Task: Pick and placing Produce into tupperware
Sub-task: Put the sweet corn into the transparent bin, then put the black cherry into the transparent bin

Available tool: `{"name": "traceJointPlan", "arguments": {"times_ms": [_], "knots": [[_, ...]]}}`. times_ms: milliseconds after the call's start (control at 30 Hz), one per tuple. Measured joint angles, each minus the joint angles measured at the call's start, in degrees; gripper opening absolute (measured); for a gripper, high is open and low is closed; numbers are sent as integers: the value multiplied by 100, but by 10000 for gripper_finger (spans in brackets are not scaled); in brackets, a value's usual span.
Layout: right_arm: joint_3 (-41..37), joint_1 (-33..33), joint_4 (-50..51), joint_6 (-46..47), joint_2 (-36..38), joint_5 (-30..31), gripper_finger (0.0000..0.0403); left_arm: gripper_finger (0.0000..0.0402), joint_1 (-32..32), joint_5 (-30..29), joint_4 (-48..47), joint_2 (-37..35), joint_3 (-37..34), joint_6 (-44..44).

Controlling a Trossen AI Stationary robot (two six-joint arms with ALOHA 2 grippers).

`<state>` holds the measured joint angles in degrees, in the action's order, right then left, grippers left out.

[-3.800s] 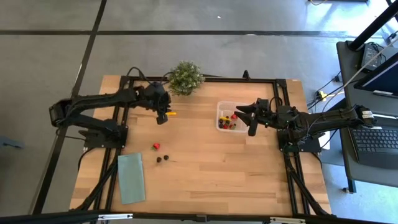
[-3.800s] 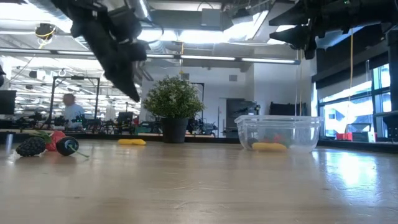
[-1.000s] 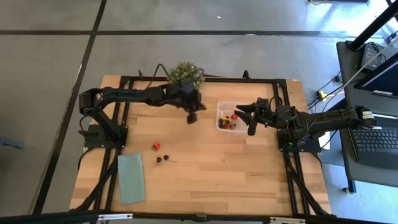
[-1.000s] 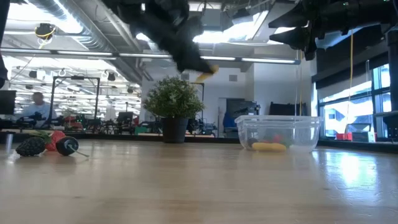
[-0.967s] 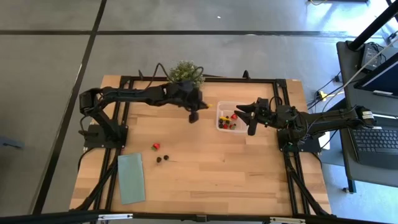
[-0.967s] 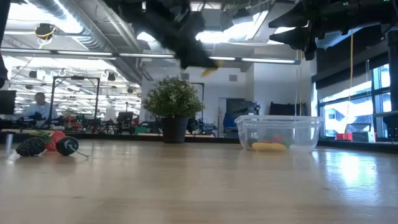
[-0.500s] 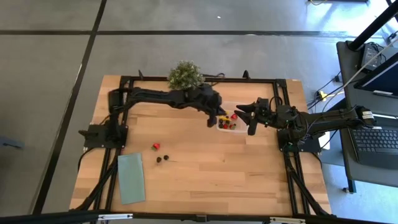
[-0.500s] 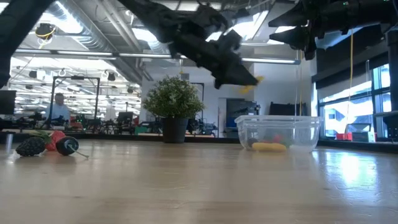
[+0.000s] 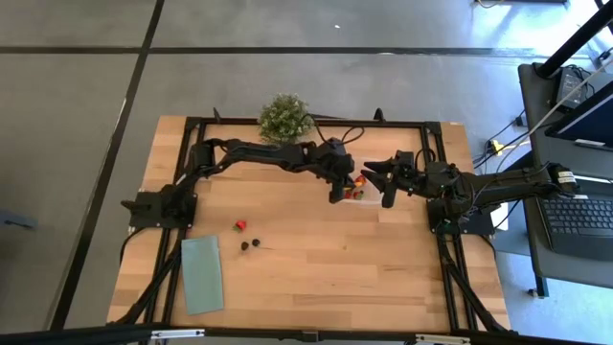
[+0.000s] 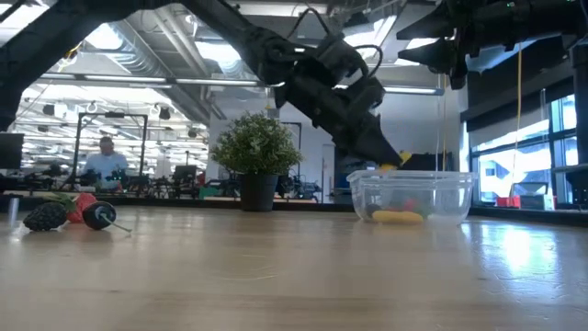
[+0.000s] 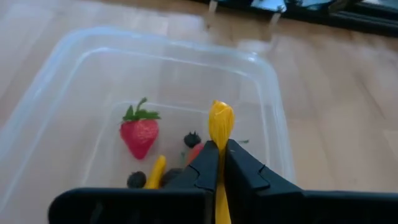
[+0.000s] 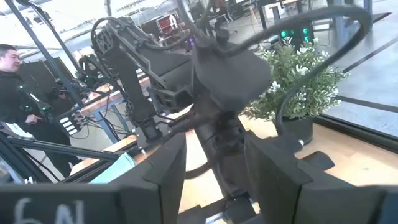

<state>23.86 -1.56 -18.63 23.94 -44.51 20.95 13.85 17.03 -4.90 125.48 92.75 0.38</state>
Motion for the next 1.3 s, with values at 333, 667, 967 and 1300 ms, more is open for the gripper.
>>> {"name": "traceJointPlan", "arguments": {"times_ms": [333, 667, 967, 1300], "knots": [[0, 0, 2, 1, 0, 0, 165, 65, 3, -148, 66, -27, 0, 9], [0, -1, 2, 2, 0, 0, 165, 190, 102, -151, -20, -110, 0, -158], [0, -2, -8, -5, 0, 0, 165, 242, 341, -379, -1801, -1680, 0, 553], [0, -2, -33, -22, 2, -2, 165, 243, -22, -600, -4366, -3835, -12, 1232]]}}
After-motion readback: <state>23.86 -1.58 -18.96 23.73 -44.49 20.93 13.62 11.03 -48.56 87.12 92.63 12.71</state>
